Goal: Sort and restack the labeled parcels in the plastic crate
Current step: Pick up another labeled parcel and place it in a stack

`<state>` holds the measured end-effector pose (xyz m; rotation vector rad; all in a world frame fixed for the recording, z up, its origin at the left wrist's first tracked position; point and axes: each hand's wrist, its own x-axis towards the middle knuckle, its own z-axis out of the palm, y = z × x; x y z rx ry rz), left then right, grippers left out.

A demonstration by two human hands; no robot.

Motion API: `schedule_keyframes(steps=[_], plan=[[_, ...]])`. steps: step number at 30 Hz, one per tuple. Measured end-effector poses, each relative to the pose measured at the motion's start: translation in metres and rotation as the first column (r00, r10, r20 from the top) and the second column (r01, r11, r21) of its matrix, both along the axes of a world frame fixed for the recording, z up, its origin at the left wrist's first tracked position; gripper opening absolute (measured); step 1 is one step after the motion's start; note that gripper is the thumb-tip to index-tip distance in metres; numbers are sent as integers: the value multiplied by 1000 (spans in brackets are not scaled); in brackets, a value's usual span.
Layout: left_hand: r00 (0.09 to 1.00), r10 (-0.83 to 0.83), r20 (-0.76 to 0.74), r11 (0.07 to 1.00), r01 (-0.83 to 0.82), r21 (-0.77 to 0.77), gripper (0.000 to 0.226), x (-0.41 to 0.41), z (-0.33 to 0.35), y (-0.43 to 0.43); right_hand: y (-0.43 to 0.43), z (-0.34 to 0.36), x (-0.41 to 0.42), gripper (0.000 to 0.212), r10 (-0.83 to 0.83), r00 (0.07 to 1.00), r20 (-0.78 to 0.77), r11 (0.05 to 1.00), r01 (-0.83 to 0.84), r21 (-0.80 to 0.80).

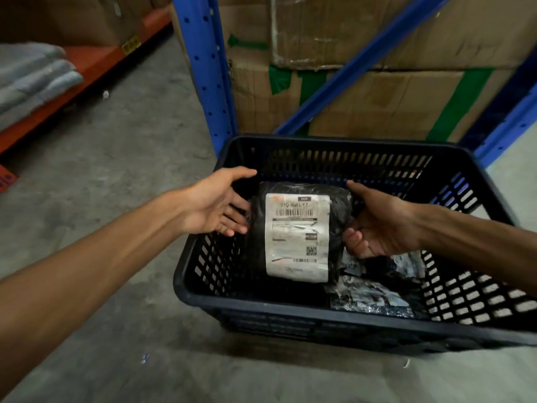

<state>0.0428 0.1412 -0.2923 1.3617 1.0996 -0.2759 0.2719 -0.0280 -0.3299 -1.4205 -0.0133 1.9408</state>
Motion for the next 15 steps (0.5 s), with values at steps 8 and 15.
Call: schedule_keyframes(steps=[8,15], plan=[[923,122,364,847,-288,446,37,23,-12,-30,8,34,-4,52,138,960,243,965,-186,187],[833,340,436,723,-528,446,31,35,-18,-19,28,19,-26,21,-23,698,716,878,-328,348]])
